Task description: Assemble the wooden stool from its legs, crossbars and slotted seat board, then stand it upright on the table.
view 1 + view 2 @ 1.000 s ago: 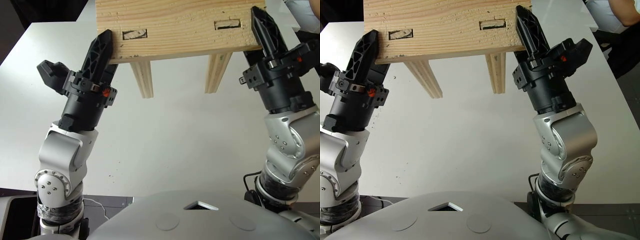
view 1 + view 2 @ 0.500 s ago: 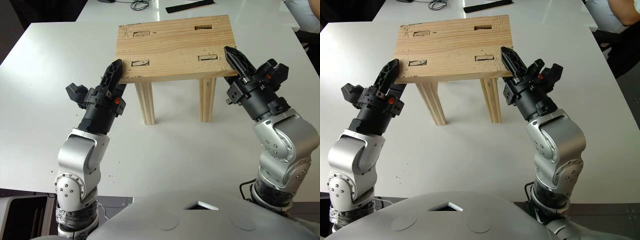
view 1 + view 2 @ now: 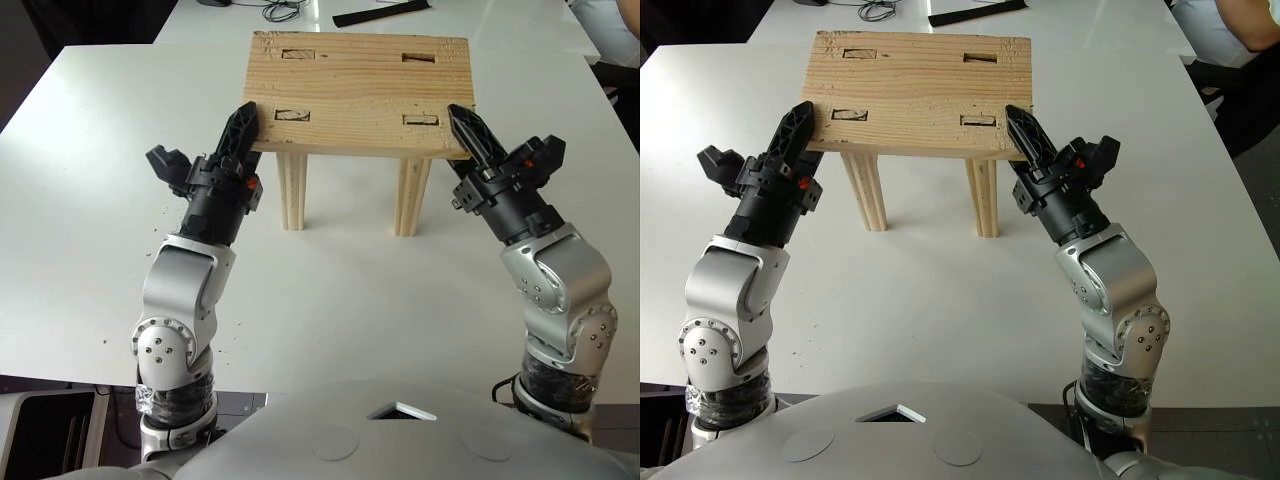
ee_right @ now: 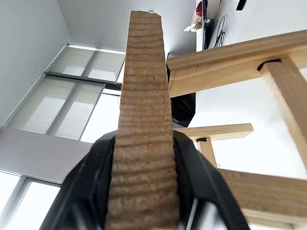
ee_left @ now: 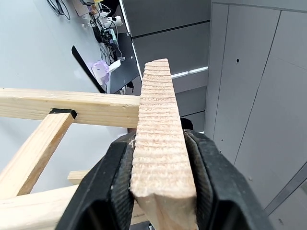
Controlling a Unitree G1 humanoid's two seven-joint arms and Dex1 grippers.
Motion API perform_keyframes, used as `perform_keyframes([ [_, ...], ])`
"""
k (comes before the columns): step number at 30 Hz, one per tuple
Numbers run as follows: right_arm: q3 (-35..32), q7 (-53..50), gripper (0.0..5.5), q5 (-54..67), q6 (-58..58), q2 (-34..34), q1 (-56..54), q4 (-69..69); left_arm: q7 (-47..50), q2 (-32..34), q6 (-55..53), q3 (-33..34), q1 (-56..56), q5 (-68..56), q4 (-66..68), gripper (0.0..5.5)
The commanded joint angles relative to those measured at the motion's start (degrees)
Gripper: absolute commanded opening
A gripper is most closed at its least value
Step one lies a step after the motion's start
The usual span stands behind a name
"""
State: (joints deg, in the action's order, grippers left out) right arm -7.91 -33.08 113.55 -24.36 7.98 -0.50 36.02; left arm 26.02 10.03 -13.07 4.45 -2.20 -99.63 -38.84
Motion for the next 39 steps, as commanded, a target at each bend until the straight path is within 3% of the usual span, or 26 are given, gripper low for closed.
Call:
perform_keyframes([
  [1,-2.3,-8.4,1.31,-0.6,1.7,-1.0,-0.5,-0.9,5.0,-0.6,3.2,4.2,1.6,4.0,0.7,1.42],
  [6,-3.1,-15.0,1.31,-0.6,4.2,-2.8,-4.7,-1.1,9.1,-1.7,3.1,4.8,3.6,4.5,1.0,1.42],
  [7,-3.2,-16.8,1.31,-0.6,4.9,-2.5,-5.4,-1.6,9.6,-1.6,3.0,5.0,4.0,4.6,1.4,1.78],
  [14,-3.5,-21.2,1.31,-0.7,5.2,1.5,-7.0,-5.5,9.4,-2.4,2.5,6.6,1.0,5.3,2.6,2.89],
  [15,-3.0,-20.5,1.68,-0.7,4.3,2.0,-7.0,-5.4,8.8,-2.7,2.7,7.2,0.5,5.0,2.3,3.09],
  [22,-1.2,-18.5,2.78,-0.6,-0.4,2.6,-9.9,-4.6,4.5,-3.5,2.4,8.2,-0.6,4.6,1.1,4.16],
  [29,-7.0,0.4,3.92,-1.3,-9.0,13.5,-13.0,-10.6,-2.3,-0.3,0.5,9.3,-0.5,8.1,1.2,5.31],
  [32,-7.5,11.5,4.05,-5.4,-14.6,19.8,-12.1,-12.1,-6.2,3.4,-0.5,10.7,0.5,12.5,0.8,5.39],
  [36,-7.3,26.1,4.05,-25.9,-13.5,27.1,-11.3,-13.8,-11.4,11.6,-1.0,15.0,0.7,25.5,0.7,5.39],
  [39,-4.8,27.4,4.05,-47.6,-3.8,27.6,-16.3,-21.2,-8.8,16.6,0.2,15.4,4.4,44.2,6.9,5.39],
])
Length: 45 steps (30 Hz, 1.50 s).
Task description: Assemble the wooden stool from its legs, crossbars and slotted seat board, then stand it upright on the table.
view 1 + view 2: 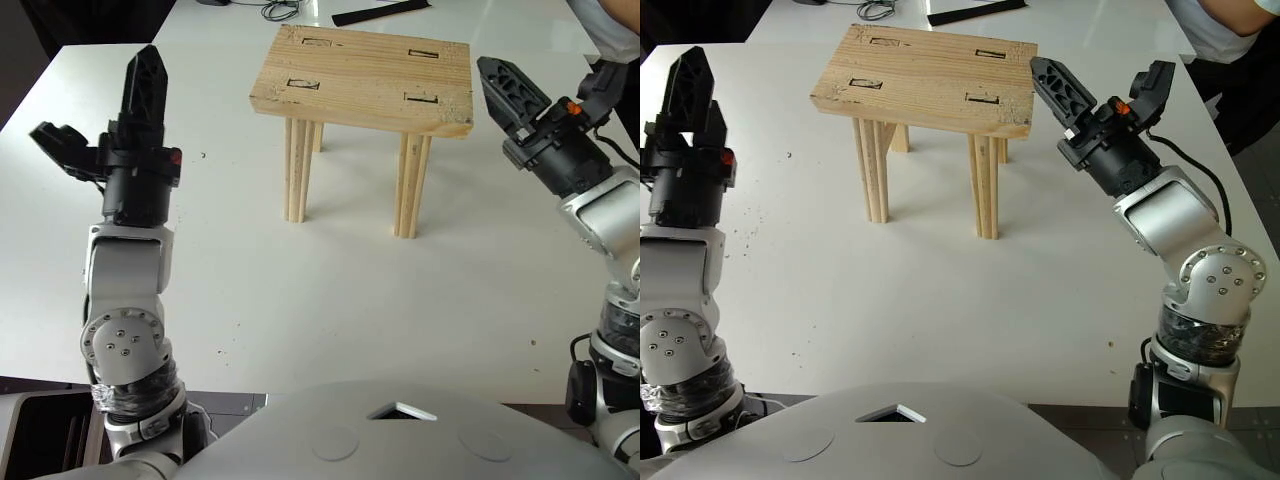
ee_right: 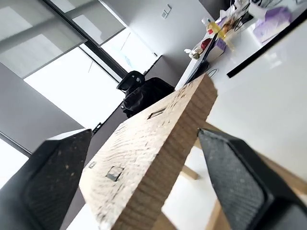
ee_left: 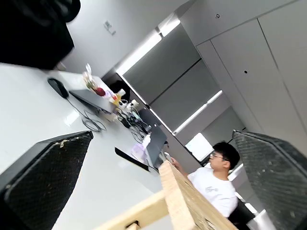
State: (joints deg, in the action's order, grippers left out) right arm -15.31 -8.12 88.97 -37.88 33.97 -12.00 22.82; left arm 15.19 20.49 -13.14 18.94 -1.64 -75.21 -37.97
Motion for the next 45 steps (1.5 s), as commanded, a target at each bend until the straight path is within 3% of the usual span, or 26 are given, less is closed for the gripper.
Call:
perform_keyframes([
  [1,3.6,0.8,4.05,-29.6,13.6,0.3,-7.4,-10.9,3.3,7.4,0.5,-0.9,6.1,26.9,8.7,5.39],
  [5,7.2,-3.2,4.05,-46.6,24.0,-5.7,-17.1,-18.9,2.8,7.4,2.5,-9.1,16.1,44.1,14.1,5.39],
  [8,15.4,-2.7,4.05,-63.8,30.3,-5.7,-20.7,-22.9,2.1,4.4,4.7,-12.9,21.8,51.6,17.4,5.39],
  [17,20.3,-5.4,4.09,-86.4,40.1,-13.1,-27.6,-33.8,3.8,-4.0,10.3,-13.6,28.8,65.0,31.0,5.14],
  [28,16.7,-8.9,4.09,-93.8,45.8,-20.0,-36.8,-45.5,0.4,-7.1,16.4,-10.6,40.0,68.5,45.9,5.14],
  [39,16.5,-9.4,4.09,-97.3,42.8,-24.6,-34.6,-42.2,-1.4,-12.2,13.6,-9.8,40.8,67.1,41.9,5.14],
  [45,15.2,-8.6,4.09,-99.4,41.2,-23.6,-33.3,-39.1,-2.9,-11.4,13.9,-9.0,41.7,68.3,41.8,5.14],
])
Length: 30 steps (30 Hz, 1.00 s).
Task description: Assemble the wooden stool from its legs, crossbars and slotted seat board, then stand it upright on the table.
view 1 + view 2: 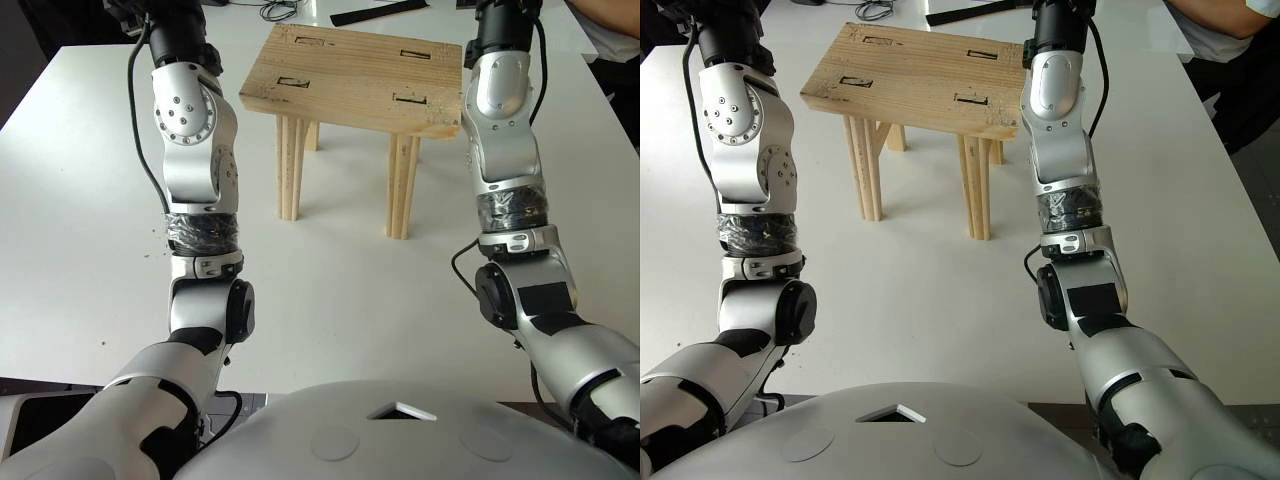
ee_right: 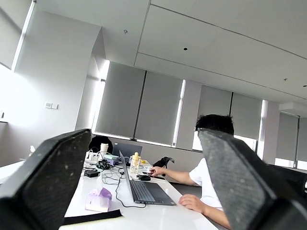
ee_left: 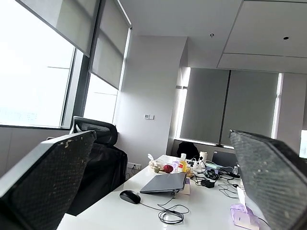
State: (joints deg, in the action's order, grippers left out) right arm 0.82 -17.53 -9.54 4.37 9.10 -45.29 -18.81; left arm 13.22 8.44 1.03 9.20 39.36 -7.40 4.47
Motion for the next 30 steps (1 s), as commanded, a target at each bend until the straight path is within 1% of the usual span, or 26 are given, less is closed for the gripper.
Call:
perform_keyframes([
  [1,-1.3,1.1,4.09,-1.0,-1.2,1.6,0.2,3.1,-1.1,0.7,-0.6,1.1,0.5,0.3,-1.1,5.14],
  [5,-3.0,1.1,4.09,-1.3,-2.7,2.3,1.9,5.5,-2.0,0.8,-1.7,1.7,-0.9,0.3,-2.9,5.14],
  [10,-3.3,1.3,4.09,-1.5,-5.0,1.4,2.9,8.2,-2.4,0.2,-4.1,1.9,-1.6,0.2,-5.6,5.14],
  [14,-4.2,2.7,4.09,0.4,-6.4,0.2,2.6,8.0,-2.6,-1.8,-6.2,0.7,-4.2,-0.1,-8.2,5.14],
  [18,-5.5,3.2,4.09,0.2,-5.6,1.8,1.7,6.0,-1.8,-2.7,-5.9,0.4,-3.2,0.7,-7.9,5.14],
  [21,-5.5,2.6,4.09,-0.4,-5.2,1.6,-0.7,5.1,-2.7,-1.8,-4.1,0.4,-1.5,1.3,-6.2,5.14],
  [24,-5.4,3.0,4.09,-0.6,-4.7,1.8,-1.5,4.1,-2.5,-2.3,-2.4,-0.5,0.3,2.4,-4.9,4.68],
  [26,-4.9,4.0,4.09,-0.4,-4.5,1.8,-2.2,3.8,-1.8,-2.4,-1.9,-1.5,-0.1,4.4,-6.5,4.68],
  [30,-4.8,6.3,4.09,0.4,-4.3,2.2,-2.9,3.2,1.1,-5.0,-5.1,-0.6,-3.8,4.4,-12.6,4.68],
])
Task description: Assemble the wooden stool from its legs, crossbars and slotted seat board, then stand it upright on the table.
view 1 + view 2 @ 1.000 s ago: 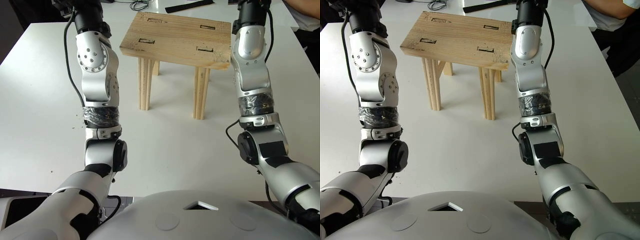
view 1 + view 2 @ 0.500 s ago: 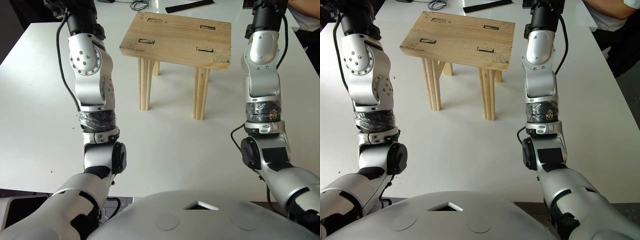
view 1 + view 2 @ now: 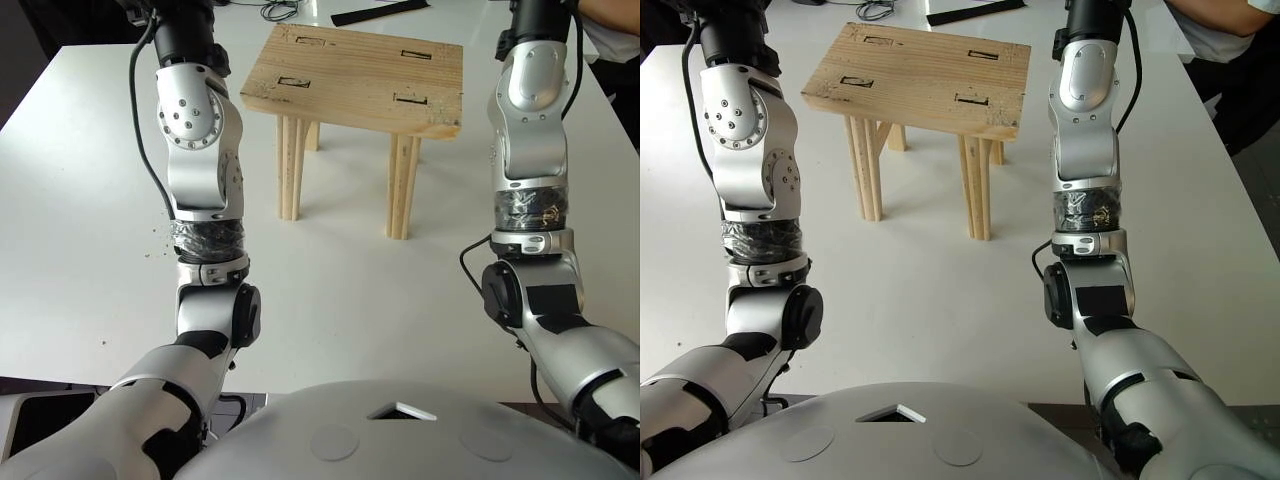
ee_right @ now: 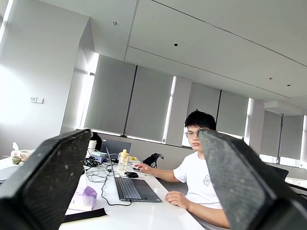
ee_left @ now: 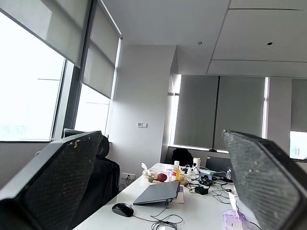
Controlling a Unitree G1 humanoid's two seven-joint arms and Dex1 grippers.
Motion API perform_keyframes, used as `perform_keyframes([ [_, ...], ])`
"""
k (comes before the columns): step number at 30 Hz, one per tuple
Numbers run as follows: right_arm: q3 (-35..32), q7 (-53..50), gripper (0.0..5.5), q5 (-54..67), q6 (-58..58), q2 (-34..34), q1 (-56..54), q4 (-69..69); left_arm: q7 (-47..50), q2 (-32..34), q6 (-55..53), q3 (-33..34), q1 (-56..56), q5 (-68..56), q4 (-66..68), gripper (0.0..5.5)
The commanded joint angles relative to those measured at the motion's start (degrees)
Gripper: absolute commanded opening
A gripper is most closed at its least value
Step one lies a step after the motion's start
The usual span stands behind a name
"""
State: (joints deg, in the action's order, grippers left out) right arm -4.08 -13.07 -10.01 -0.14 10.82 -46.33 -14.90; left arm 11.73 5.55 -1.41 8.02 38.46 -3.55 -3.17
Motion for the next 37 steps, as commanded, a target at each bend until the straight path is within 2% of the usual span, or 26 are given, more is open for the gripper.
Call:
perform_keyframes([
  [1,0.1,2.0,4.09,0.9,0.0,0.4,-1.7,-0.5,2.9,-2.4,-3.5,0.7,-3.9,0.6,-6.5,4.68],
  [8,1.7,2.8,4.09,1.0,-1.3,-2.8,-0.5,1.0,2.0,-2.5,-5.4,1.6,-4.4,-0.3,-7.0,4.68],
  [10,1.2,4.5,4.09,4.6,-2.2,-5.5,-1.9,0.0,1.9,-3.0,-4.4,1.2,-3.2,-0.1,-5.0,4.68],
  [13,-2.3,4.8,4.09,10.5,-3.7,-7.9,-4.2,-0.6,2.4,-5.1,-3.9,-1.2,-1.3,1.0,-2.7,4.68],
  [15,-1.2,5.3,4.09,9.3,-1.6,-7.0,-4.9,0.6,1.6,-5.7,-3.8,-3.6,-1.6,2.5,-3.3,4.68],
  [17,-0.1,5.0,4.09,7.7,-1.0,-6.6,-4.5,2.3,0.6,-6.3,-4.0,-5.4,-2.6,3.0,-4.2,4.4],
  [21,1.2,3.6,3.53,5.2,-0.4,-6.9,-3.6,4.6,-1.0,-6.3,-4.4,-5.8,-1.2,2.3,-4.5,3.84],
  [25,2.1,2.3,2.85,3.7,-0.4,-7.7,-3.3,5.8,-0.6,-6.5,-4.0,-5.1,1.5,2.8,-3.2,3.76],
  [33,4.6,1.3,2.8,1.7,-1.9,-10.3,-0.4,10.3,-1.6,-7.9,-5.1,-6.8,1.5,2.7,-4.6,3.76],
  [36,6.1,1.6,2.78,0.8,-1.8,-11.0,0.0,11.5,-1.1,-8.8,-5.0,-7.6,1.2,3.4,-5.5,3.3],
  [37,6.2,1.6,2.78,0.7,-1.7,-11.1,-0.1,11.5,-0.6,-9.0,-4.9,-7.4,1.4,3.6,-5.4,3.3],
])
